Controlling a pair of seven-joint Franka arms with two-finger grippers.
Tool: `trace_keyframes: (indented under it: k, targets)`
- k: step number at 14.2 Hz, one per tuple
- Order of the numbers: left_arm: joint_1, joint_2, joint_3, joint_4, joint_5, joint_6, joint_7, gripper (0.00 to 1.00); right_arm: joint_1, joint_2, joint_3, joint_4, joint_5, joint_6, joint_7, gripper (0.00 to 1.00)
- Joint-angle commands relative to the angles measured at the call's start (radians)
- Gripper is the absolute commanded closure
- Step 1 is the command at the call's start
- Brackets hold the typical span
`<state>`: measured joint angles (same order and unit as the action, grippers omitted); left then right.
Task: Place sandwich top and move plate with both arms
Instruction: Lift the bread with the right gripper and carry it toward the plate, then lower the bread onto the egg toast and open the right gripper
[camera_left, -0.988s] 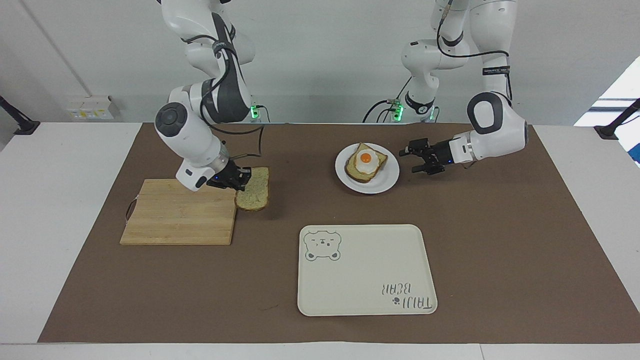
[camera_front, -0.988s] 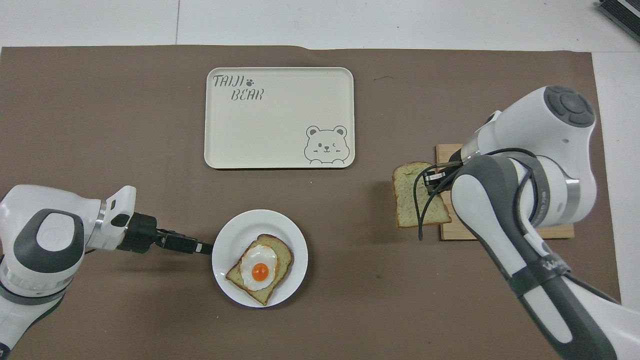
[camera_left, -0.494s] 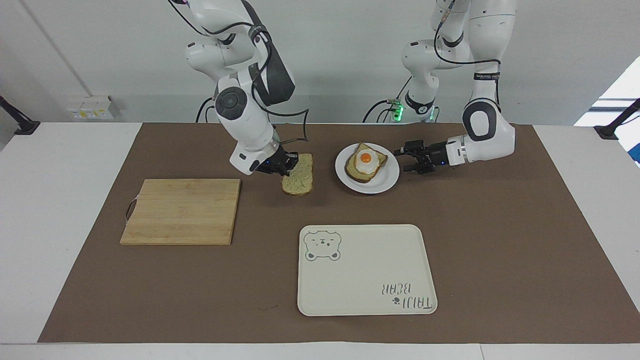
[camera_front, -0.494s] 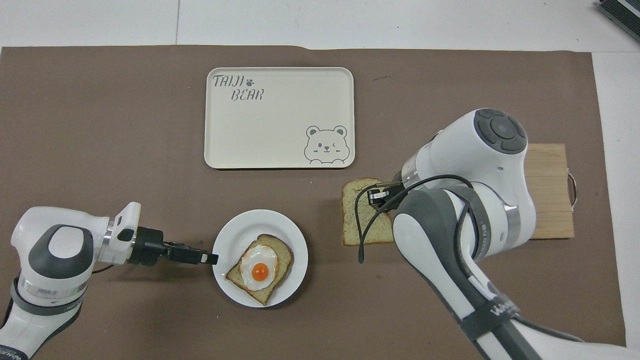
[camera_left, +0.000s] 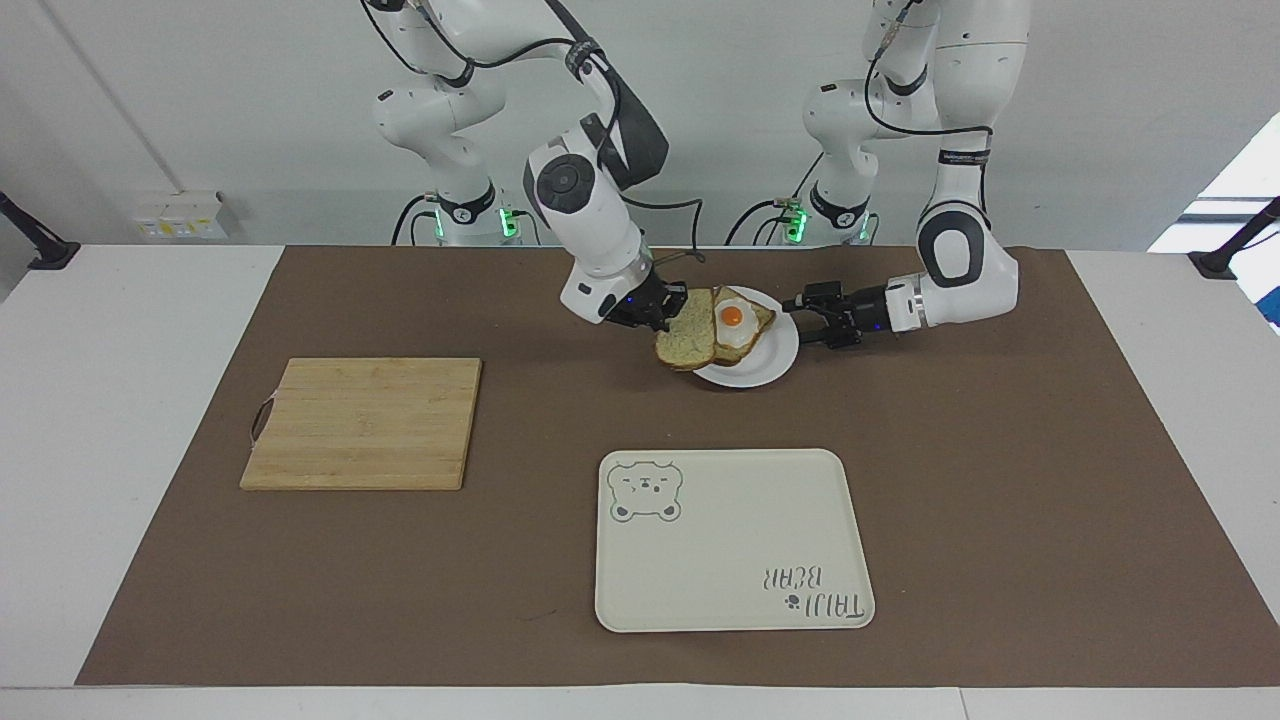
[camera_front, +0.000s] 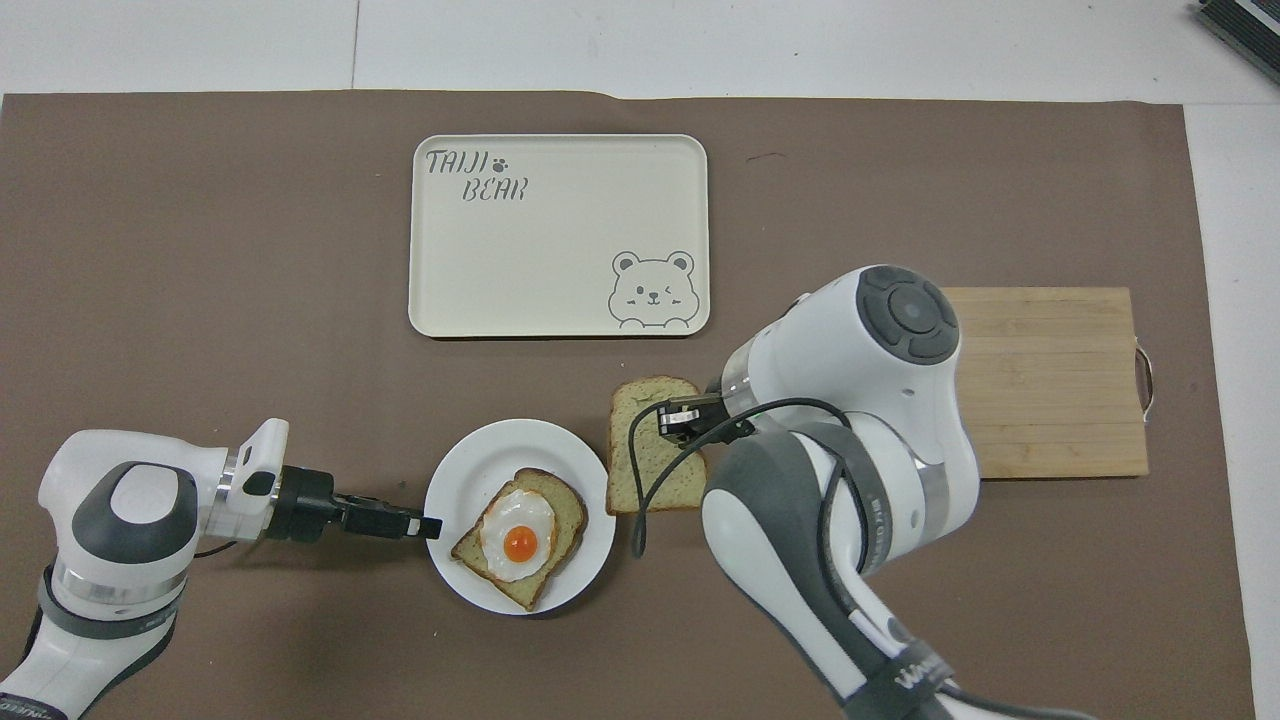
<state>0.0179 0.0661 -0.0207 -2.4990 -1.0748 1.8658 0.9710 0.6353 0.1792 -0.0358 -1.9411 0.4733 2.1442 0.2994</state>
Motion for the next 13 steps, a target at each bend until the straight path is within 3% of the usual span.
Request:
trace_keyframes:
  k: [1,6,13]
  targets:
    - [0.007,0.000,-0.007,-0.018,-0.034,0.018,0.037,0.01,0.064,0.028,-0.006,-0.009,0.048,0.071,0.047,1.00]
    - [0.002,0.001,-0.007,-0.018,-0.042,0.018,0.037,0.01,0.164,0.098,-0.006,-0.007,0.082,0.207,0.119,1.00]
    - [-0.001,0.003,-0.005,-0.017,-0.042,0.018,0.038,0.01,0.204,0.077,-0.004,-0.047,0.082,0.198,0.107,1.00]
